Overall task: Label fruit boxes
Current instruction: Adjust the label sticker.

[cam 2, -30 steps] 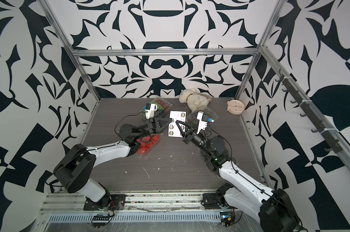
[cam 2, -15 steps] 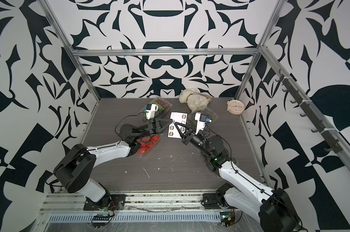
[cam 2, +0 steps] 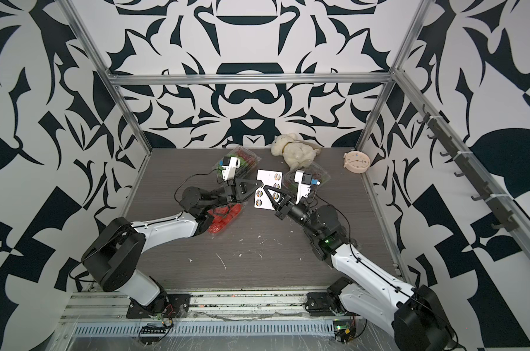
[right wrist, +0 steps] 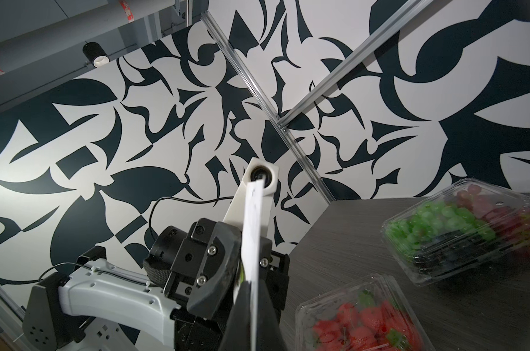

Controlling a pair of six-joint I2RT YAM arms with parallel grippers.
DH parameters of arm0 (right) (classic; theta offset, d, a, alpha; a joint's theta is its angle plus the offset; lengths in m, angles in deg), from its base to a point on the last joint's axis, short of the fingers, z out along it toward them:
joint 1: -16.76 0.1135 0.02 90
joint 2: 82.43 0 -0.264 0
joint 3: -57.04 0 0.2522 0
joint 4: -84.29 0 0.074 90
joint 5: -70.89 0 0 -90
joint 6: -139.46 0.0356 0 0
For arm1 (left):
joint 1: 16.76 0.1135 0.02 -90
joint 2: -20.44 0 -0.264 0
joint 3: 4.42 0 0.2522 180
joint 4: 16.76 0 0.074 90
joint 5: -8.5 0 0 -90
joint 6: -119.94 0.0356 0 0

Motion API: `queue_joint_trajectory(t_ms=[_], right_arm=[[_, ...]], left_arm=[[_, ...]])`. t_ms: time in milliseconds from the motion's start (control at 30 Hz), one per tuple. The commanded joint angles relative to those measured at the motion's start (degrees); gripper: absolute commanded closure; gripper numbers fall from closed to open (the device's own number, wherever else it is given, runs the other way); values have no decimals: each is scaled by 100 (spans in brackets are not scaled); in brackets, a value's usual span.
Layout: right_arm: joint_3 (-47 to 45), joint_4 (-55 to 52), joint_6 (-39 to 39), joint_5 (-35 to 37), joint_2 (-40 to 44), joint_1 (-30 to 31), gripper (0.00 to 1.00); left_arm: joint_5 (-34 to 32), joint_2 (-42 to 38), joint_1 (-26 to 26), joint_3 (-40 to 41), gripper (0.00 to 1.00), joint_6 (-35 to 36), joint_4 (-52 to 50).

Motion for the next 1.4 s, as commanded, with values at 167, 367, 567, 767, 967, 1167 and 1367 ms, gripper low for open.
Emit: queue_joint_trajectory(t_ms=[167, 367, 567, 767, 967, 1167, 1367], right_arm=[[142, 280, -43, -124, 60, 26, 100], [139, 397, -85, -197, 20, 21, 100], [212, 453, -49, -312, -71, 22, 100], [195, 465, -63, -314, 2, 27, 100], [204, 400, -91, -339, 72, 23, 100], [219, 211, -211, -293, 162, 20, 100], [283, -464, -450, -131, 522, -39, 100]], left_arm=[[27, 68, -25, -166, 100, 19, 182], [132, 60, -31, -209, 100, -45, 181], [291, 115, -130, -329, 100, -45, 186], [334, 143, -145, -341, 100, -48, 184], [369, 164, -154, -374, 100, -58, 183], [417, 218, -150, -393, 100, -105, 185], [400, 110, -70, -295, 100, -77, 186]])
